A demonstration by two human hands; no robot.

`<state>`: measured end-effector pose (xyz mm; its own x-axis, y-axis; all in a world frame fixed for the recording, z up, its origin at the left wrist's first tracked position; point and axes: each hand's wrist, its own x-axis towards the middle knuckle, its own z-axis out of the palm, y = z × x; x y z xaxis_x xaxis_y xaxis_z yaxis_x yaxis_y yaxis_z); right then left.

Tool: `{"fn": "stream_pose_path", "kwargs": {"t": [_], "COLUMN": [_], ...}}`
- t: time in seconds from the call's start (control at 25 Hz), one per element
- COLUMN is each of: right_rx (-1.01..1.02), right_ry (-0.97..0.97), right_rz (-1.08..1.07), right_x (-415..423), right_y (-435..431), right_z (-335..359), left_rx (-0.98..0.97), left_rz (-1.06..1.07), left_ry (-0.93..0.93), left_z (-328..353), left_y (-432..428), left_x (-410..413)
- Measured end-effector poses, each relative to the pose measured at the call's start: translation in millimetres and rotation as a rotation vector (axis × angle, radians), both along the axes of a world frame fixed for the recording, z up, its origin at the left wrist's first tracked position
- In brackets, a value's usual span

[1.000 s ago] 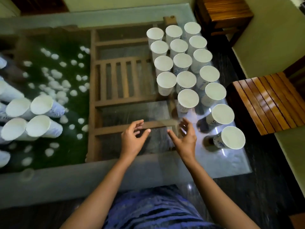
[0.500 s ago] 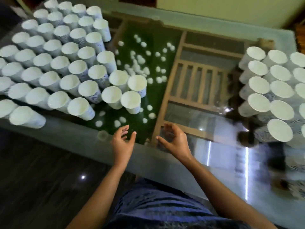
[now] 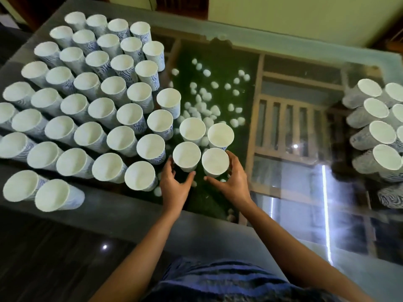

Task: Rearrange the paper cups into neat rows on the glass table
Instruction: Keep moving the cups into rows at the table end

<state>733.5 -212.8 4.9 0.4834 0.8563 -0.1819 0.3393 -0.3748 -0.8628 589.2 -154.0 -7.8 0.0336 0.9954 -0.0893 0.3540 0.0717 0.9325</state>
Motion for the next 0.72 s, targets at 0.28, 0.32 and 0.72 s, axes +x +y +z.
{"fn": "stream_pose_path", "kwargs": {"t": [0.28, 0.32, 0.72], "right_rx": [0.043, 0.049, 0.1], "right_ry": [0.001, 0.001, -0.089], "right_rz": [-0.082, -0.093, -0.382], "right_x": [-7, -5, 44], "right_y": [7, 4, -92], "right_z": [-6, -5, 5], "left_rx": [0.069, 0.081, 0.135], "left_rz": [-0.055, -0.063, -0.306], "left_ry": [0.001, 0.006, 0.081], "left_z": [-4, -4, 1], "left_y": [16, 14, -47], "left_x": [4, 4, 50]}}
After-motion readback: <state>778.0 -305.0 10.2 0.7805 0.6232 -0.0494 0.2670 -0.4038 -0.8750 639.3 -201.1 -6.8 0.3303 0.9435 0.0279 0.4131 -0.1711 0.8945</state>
